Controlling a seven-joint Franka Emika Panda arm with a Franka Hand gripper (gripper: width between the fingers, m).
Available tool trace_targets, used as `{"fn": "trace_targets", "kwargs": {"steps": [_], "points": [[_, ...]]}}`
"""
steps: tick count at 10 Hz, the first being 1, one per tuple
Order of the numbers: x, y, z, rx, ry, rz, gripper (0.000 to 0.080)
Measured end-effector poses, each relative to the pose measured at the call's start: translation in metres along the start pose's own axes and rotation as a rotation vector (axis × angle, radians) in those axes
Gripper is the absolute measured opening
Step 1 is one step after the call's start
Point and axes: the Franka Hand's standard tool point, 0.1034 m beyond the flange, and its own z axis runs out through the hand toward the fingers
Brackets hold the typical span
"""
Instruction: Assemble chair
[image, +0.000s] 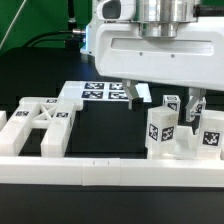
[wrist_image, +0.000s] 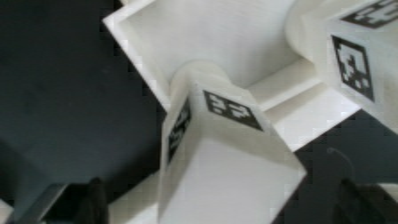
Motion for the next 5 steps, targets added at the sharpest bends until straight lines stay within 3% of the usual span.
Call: {"fn": "trace_targets", "kwargs": {"steps": [5], "points": [[0.0040,0.0022,-0.0001,-0.011,0.003,-0.419,0.0648]]}}
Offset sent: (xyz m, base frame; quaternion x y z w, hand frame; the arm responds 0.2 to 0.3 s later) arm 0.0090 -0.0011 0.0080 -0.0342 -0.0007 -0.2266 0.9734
